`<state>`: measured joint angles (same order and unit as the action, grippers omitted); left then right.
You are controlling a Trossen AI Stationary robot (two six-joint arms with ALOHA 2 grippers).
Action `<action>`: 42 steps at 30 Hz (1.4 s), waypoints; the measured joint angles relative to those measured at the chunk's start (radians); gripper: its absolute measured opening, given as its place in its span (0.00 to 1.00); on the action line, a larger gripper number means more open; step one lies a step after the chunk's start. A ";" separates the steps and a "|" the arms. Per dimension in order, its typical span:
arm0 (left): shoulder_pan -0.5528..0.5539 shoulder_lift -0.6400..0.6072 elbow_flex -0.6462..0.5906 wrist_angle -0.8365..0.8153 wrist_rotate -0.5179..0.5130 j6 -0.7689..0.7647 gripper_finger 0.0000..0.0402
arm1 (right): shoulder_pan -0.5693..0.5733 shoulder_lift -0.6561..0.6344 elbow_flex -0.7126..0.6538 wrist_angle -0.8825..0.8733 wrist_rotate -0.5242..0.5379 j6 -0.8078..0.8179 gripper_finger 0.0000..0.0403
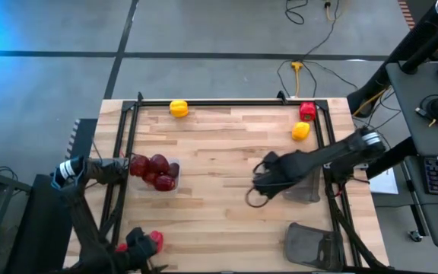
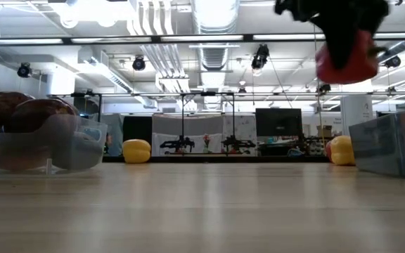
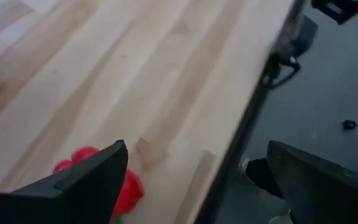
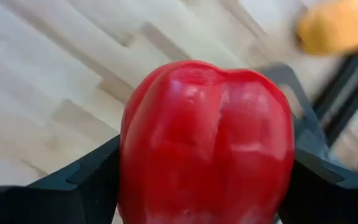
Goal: Sort produce into baskets
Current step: Put the center red bell pepper in the top black bin
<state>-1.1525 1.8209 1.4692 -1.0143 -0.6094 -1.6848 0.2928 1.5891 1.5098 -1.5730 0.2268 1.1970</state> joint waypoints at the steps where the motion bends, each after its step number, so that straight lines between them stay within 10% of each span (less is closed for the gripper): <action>1: -0.009 0.008 0.005 -0.003 0.000 -0.002 0.91 | 0.002 -0.026 -0.019 0.000 -0.001 0.029 0.78; 14: -0.029 0.071 0.050 0.025 0.088 -0.065 0.91 | -0.107 -0.350 -0.492 0.091 -0.030 0.202 0.78; 22: -0.031 0.071 0.140 -0.191 0.344 0.059 0.91 | -0.222 -0.396 -0.680 0.310 -0.044 0.221 0.90; 42: 0.024 0.069 0.020 -0.319 0.422 0.142 0.91 | -0.244 -0.398 -0.545 0.345 -0.046 0.088 0.92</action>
<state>-1.1290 1.8896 1.4892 -1.3334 -0.1870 -1.5425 0.0492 1.1912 0.9649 -1.2278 0.1804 1.2849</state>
